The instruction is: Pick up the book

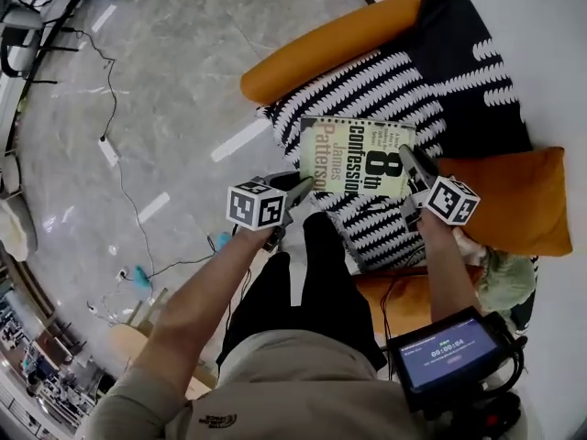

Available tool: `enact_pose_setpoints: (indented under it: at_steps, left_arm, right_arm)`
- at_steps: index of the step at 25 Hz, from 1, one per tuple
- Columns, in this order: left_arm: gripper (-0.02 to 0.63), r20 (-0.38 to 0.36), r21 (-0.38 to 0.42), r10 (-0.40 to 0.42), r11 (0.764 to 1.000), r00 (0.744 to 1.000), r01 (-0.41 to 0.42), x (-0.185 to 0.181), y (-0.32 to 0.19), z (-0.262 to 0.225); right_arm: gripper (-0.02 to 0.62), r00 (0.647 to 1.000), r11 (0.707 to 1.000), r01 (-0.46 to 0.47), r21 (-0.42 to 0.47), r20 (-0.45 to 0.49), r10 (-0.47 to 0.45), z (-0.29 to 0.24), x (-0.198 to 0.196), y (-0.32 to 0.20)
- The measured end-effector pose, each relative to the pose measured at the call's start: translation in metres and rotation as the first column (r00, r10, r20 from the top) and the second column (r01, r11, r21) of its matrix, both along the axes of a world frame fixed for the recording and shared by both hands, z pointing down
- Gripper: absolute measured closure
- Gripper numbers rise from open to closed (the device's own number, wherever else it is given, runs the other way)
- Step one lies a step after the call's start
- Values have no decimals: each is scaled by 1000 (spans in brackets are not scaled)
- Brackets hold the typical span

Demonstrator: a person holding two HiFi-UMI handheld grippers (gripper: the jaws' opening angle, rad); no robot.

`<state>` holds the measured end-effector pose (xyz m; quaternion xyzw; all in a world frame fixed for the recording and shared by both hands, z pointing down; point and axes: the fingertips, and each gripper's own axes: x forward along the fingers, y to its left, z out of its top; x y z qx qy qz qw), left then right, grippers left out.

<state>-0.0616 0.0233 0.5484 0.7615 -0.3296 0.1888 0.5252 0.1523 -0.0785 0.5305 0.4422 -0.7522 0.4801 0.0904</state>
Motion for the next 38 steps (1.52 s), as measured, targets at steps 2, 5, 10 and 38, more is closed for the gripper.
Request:
enact_pose_setpoints:
  at_steps: [2,5,10,38]
  left_arm:
    - [503,1,12,-5,1000,1000,5,-1,1,0]
    - [503,-6,15,-12,1000,1000,12,0,-1,7]
    - [503,-15,16,-26,1000,1000,27,-1,0,3]
    - [506,-38,15,-52,999,998,53,0,-3,13]
  right_arm:
    - [449,1000,1000,-3,13,5,3,-1,0,2]
    - [451,1000,1000,-4,21,7,4,3,0,2]
    - [453,1000,999,2,38,4,-3,-3,0,4]
    - [457,999,995,-19,96,52,14,4,3,3]
